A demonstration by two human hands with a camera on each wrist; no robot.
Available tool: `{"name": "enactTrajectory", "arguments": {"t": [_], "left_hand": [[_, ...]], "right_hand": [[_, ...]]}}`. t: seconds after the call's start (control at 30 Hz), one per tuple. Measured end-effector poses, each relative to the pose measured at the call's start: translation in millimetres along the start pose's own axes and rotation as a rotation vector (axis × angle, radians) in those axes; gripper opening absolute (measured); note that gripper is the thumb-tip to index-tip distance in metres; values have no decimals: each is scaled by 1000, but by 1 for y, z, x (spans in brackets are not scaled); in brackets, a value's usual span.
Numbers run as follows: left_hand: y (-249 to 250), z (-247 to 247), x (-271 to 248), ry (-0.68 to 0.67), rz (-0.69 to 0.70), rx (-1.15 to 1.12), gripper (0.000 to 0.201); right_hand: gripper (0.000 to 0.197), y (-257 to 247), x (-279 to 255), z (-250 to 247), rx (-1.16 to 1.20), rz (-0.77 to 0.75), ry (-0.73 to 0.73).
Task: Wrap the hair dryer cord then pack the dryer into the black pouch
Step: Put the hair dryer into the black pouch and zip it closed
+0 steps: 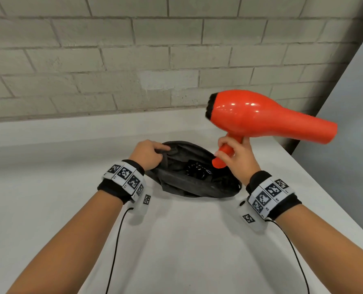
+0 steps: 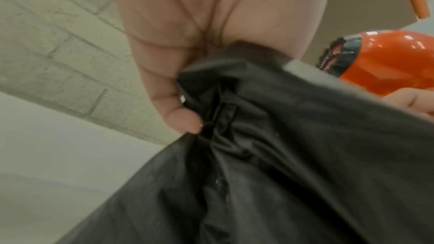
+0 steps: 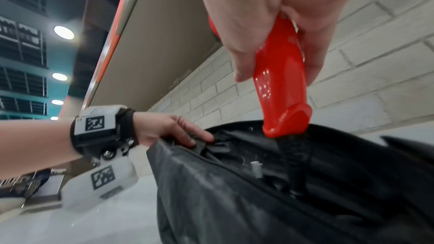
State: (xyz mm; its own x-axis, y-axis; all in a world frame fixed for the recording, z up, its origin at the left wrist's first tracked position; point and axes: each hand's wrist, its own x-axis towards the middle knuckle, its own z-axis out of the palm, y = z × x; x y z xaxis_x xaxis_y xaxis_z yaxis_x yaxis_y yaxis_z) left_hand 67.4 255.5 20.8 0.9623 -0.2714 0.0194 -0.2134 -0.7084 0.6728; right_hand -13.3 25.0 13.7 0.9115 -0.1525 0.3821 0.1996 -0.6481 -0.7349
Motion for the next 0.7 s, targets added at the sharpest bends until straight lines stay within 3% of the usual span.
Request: {"name": "enactTrajectory", "arguments": {"t": [0.13, 0.33, 0.5, 0.7], "left_hand": [[12, -4, 3, -137, 48, 75, 54], [31, -14, -1, -71, -53, -302, 64], [38, -19, -6, -225, 93, -2, 70], [51, -16, -10, -51, 206, -99, 62]], "right_hand": [[7, 7, -3, 5, -191, -182, -224], [14, 10, -3, 16, -415, -227, -417], [19, 2, -5, 18, -538, -254, -501], [34, -7, -11, 19, -696, -237, -619]]}}
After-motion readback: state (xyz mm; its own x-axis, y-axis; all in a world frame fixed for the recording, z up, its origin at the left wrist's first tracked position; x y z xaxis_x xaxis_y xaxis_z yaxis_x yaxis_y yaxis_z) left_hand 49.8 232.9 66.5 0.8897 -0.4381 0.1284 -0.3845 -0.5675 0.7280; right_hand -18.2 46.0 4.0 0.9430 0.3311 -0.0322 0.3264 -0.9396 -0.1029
